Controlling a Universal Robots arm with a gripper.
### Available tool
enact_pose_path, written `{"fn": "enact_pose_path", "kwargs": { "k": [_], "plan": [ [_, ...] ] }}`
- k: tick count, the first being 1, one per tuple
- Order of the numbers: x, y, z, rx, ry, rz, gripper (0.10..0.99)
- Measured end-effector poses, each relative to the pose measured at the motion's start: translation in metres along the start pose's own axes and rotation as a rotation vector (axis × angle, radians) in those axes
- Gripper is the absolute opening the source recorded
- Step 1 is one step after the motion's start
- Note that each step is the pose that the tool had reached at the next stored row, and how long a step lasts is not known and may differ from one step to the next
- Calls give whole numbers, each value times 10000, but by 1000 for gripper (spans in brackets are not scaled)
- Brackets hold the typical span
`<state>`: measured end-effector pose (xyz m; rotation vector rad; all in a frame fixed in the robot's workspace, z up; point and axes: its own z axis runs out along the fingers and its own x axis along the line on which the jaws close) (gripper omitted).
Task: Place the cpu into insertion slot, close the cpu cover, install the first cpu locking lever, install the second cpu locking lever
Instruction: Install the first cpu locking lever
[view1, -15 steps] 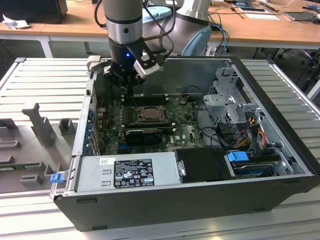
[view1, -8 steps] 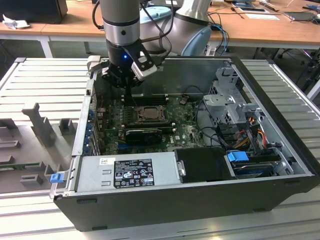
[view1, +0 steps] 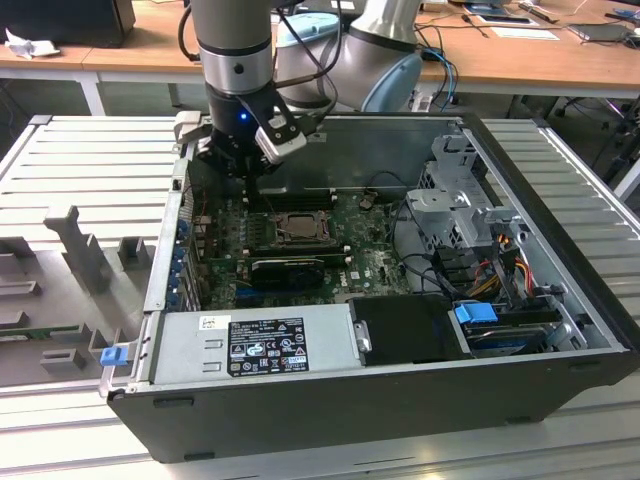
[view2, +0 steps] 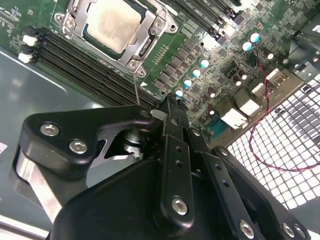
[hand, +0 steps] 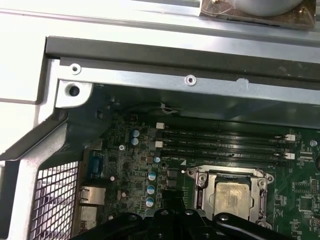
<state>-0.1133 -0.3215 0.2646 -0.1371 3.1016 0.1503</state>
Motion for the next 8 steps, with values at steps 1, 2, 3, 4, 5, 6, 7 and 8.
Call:
{"fn": "enact_pose_path", "kwargs": {
  "k": [1, 2, 3, 4, 5, 6, 7, 8],
  "plan": [
    [8, 0, 2, 1, 0, 1, 106],
    [15, 1, 6, 0, 1, 0, 106],
    [19, 1, 8, 0, 0, 0, 106],
    [26, 1, 13, 0, 0, 1, 106],
    [39, 2, 17, 0, 1, 0, 106],
    [46, 2, 21, 0, 0, 0, 106],
    [52, 3, 25, -1, -1, 0, 106],
    [54, 13, 34, 0, 0, -1, 106]
  ]
}}
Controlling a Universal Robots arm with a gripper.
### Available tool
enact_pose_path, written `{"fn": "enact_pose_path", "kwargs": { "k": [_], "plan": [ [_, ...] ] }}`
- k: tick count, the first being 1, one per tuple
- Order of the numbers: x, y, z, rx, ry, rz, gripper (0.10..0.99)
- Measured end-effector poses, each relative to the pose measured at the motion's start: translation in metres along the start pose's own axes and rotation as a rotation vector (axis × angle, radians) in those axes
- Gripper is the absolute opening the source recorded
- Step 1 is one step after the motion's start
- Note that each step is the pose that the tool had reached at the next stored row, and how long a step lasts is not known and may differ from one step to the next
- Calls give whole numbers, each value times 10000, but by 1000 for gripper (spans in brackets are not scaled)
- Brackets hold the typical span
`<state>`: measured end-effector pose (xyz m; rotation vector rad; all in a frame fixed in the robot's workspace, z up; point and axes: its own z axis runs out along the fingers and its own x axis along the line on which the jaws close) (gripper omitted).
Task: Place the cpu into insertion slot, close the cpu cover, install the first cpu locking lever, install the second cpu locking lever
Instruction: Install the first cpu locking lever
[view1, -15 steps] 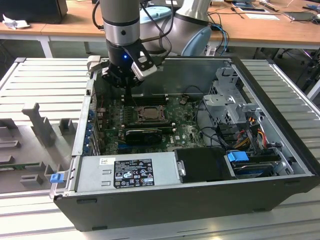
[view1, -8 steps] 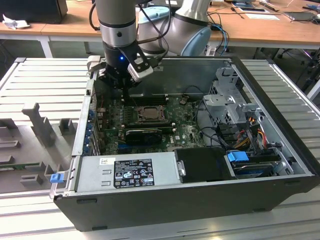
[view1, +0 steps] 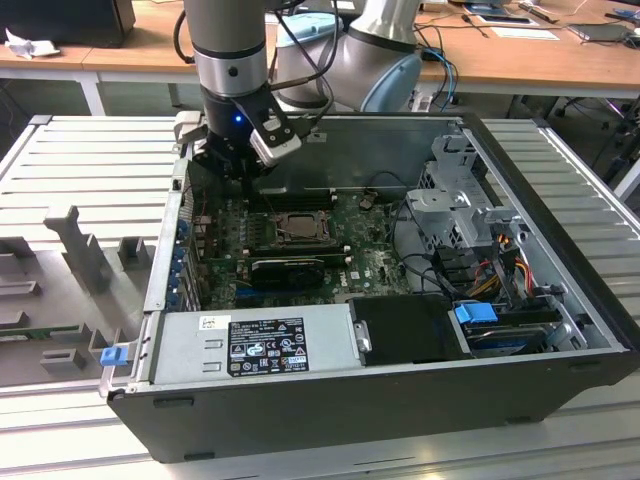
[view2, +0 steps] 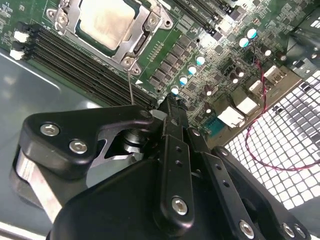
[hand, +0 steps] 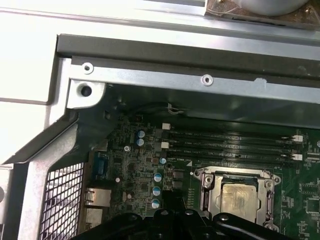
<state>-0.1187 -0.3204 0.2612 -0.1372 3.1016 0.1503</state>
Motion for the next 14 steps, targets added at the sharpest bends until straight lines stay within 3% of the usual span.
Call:
{"fn": "enact_pose_path", "kwargs": {
  "k": [4, 8, 14],
  "plan": [
    [-5, 70, 20, 1, 1, 1, 106],
    [-16, 184, 51, 1, -1, 1, 106],
    [-154, 227, 73, -2, 35, 4, 106]
  ]
}}
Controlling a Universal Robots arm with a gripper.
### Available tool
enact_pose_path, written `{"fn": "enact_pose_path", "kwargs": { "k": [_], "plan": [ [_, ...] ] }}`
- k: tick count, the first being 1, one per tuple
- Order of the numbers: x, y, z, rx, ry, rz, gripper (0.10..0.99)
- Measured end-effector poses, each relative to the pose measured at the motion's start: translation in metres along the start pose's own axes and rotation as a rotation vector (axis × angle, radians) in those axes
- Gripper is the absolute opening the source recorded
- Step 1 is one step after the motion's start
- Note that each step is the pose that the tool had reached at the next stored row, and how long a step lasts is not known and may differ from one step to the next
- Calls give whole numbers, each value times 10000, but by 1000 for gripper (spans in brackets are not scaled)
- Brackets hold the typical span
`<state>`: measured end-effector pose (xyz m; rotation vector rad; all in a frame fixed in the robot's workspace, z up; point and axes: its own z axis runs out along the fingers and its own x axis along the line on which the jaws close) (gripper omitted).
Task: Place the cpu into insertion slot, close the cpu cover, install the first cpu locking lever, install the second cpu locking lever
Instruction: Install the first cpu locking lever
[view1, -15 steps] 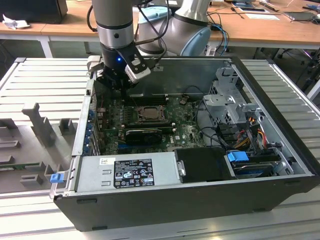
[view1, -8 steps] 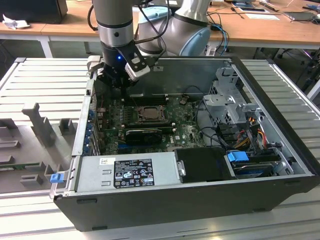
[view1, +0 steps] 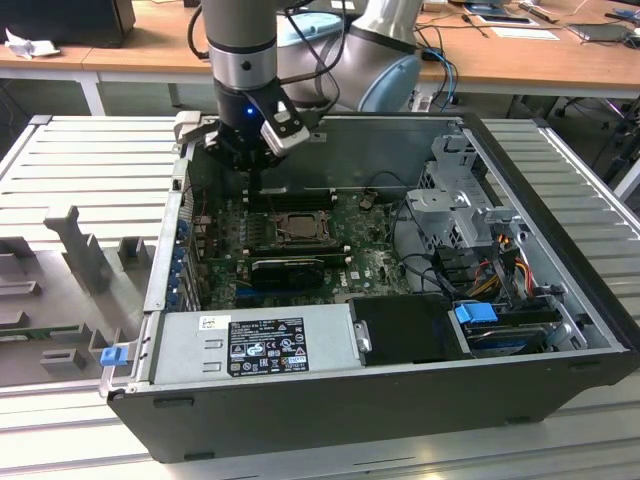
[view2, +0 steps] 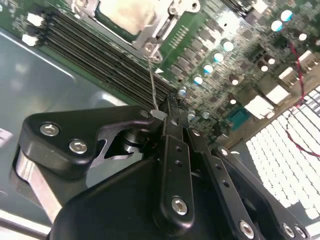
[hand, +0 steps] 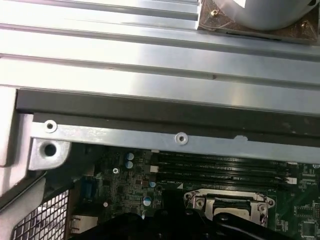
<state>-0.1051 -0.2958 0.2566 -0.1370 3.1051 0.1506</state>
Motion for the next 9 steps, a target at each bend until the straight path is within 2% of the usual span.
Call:
{"fn": "enact_pose_path", "kwargs": {
  "k": [4, 6, 9],
  "plan": [
    [-196, -17, 14, -11, 131, 14, 106],
    [-285, -26, 27, -12, 154, 16, 106],
    [-294, -26, 28, -12, 154, 17, 106]
  ]
}}
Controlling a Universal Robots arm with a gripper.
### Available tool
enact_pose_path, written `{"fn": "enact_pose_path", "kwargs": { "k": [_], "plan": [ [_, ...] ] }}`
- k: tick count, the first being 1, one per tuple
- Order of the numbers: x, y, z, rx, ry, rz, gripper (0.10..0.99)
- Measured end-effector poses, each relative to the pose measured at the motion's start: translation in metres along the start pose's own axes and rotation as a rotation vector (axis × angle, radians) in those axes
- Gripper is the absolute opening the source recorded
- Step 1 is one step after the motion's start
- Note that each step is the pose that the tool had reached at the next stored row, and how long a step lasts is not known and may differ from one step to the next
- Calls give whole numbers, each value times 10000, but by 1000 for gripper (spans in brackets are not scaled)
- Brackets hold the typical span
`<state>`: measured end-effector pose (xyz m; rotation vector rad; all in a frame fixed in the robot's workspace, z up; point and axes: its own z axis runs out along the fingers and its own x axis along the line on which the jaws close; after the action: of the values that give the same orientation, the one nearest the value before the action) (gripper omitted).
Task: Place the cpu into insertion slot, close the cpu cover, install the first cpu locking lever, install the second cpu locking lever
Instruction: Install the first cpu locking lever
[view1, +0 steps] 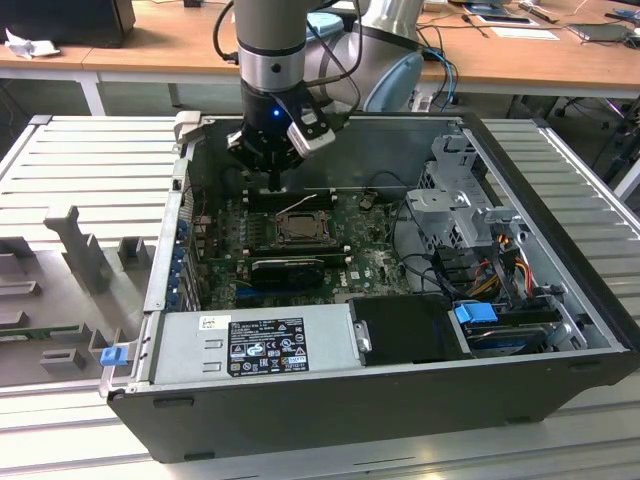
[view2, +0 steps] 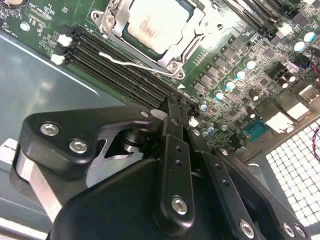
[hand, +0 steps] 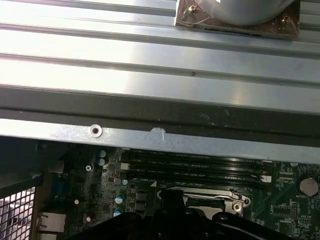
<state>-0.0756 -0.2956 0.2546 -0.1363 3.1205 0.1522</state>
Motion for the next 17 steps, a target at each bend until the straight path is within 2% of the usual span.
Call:
{"fn": "enact_pose_path", "kwargs": {
  "k": [8, 9, 10, 11, 12, 16, 17],
  "plan": [
    [-5, -1, 3, -10, -1, -2, 106],
    [-5, -2, 5, -34, -3, -2, 106],
    [-5, -2, 7, -106, -10, -2, 106],
    [-4, -3, 13, -295, -27, 1, 106],
    [-5, -5, 27, -360, -35, 1, 106],
    [-20, -15, 98, -375, -34, 2, 106],
    [-65, -22, 127, -380, -35, 6, 106]
  ]
}}
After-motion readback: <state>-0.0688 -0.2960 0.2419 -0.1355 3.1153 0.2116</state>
